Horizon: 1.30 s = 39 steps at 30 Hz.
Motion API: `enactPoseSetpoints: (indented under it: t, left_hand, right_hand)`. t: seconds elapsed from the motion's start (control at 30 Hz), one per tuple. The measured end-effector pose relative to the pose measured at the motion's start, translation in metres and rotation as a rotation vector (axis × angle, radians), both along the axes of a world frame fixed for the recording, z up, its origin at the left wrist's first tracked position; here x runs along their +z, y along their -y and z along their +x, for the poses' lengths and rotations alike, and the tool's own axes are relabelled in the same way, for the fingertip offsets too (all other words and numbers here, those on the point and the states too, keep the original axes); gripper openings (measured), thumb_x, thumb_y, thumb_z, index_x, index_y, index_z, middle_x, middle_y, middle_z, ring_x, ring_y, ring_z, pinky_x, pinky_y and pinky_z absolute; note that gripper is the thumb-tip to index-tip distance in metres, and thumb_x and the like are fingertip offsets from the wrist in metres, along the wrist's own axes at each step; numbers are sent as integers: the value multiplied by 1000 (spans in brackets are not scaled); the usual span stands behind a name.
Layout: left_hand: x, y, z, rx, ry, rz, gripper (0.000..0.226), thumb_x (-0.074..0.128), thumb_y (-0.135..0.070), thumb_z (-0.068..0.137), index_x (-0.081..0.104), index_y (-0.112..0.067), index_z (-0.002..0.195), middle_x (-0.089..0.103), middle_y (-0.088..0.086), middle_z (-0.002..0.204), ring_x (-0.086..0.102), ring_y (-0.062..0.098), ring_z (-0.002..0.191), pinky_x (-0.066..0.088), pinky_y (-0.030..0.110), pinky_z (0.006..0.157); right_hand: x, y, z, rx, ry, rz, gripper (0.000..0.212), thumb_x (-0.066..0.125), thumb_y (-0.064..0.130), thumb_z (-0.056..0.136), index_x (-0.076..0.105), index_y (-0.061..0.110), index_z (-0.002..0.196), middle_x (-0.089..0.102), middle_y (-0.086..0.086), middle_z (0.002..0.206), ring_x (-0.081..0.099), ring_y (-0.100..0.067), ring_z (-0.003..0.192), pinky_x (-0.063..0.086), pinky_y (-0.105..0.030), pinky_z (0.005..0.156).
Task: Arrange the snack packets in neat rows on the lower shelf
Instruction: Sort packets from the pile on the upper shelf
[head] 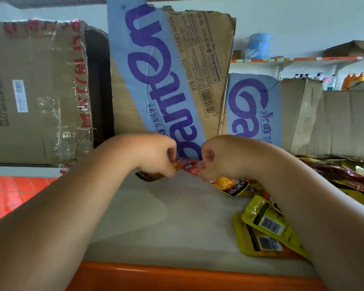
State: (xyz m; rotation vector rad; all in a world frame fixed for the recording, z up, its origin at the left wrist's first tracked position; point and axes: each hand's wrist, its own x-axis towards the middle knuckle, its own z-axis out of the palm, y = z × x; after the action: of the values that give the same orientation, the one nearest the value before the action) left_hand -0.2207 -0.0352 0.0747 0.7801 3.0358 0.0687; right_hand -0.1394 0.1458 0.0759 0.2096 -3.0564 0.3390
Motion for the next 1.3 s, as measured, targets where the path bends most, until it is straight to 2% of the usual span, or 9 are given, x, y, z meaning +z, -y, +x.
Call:
enactPoseSetpoints:
  t: [0.1, 0.3, 0.6, 0.73, 0.87, 0.93, 1.1, 1.23, 1.3]
  left_hand:
    - [4, 5, 0, 16, -37, 68, 29, 78, -45, 76, 59, -35, 95, 63, -11, 100, 60, 11, 89, 54, 33, 77]
    - [13, 2, 15, -3, -126, 159, 22, 76, -41, 79, 62, -32, 93, 63, -11, 97, 59, 10, 84, 45, 30, 63]
    - [6, 51, 47, -22, -266, 318, 23, 80, -39, 76, 64, -32, 90, 62, -12, 94, 59, 6, 80, 50, 28, 66]
    - [-7, 93, 58, -8, -266, 425, 24, 80, -38, 75, 66, -34, 94, 65, -14, 94, 59, 2, 74, 45, 24, 56]
    - [-22, 139, 68, 8, -278, 566, 25, 83, -36, 74, 67, -34, 93, 68, -14, 90, 65, 8, 77, 54, 28, 63]
    - [-31, 166, 71, 14, -317, 639, 25, 83, -35, 70, 67, -34, 90, 69, -13, 86, 66, 9, 77, 55, 30, 67]
    - [-48, 254, 85, 101, -371, 734, 24, 83, -33, 68, 68, -32, 87, 68, -13, 80, 62, 6, 73, 38, 21, 57]
    - [-65, 332, 100, 171, -426, 780, 24, 83, -31, 70, 72, -29, 90, 68, -12, 78, 63, 8, 75, 40, 16, 59]
    - [-74, 369, 107, 212, -464, 788, 27, 84, -30, 70, 73, -28, 95, 70, -10, 82, 64, 12, 78, 47, 22, 67]
  right_hand:
    - [0, -7, -3, -57, -51, -44, 23, 75, 42, 80, 60, 24, 86, 62, 1, 92, 59, -18, 79, 43, -30, 63]
    - [7, -17, -6, -148, -145, -16, 23, 74, 45, 80, 61, 27, 84, 63, 3, 94, 59, -17, 83, 46, -30, 66]
    - [44, 10, 13, -97, -191, 101, 18, 73, 43, 83, 64, 29, 89, 62, 5, 95, 58, -14, 87, 48, -32, 71]
    - [50, 53, 23, -86, -224, 119, 21, 74, 47, 79, 65, 29, 85, 65, 5, 89, 61, -14, 83, 55, -37, 77]
    - [35, 107, 32, -72, -257, 62, 24, 74, 51, 74, 64, 31, 83, 65, 8, 87, 61, -13, 83, 55, -38, 79]
    - [24, 136, 38, -51, -269, 1, 23, 76, 48, 76, 64, 30, 84, 64, 9, 88, 60, -10, 81, 54, -35, 76]
    - [-6, 224, 43, 2, -322, -225, 24, 78, 42, 77, 62, 26, 84, 67, 8, 92, 62, -11, 74, 50, -31, 69]
    - [-26, 305, 38, 38, -365, -348, 24, 79, 38, 76, 63, 23, 86, 68, 3, 85, 64, -17, 78, 52, -34, 73]
    - [-35, 345, 35, 68, -386, -376, 24, 79, 39, 75, 63, 24, 86, 67, 3, 83, 63, -18, 79, 53, -38, 76]
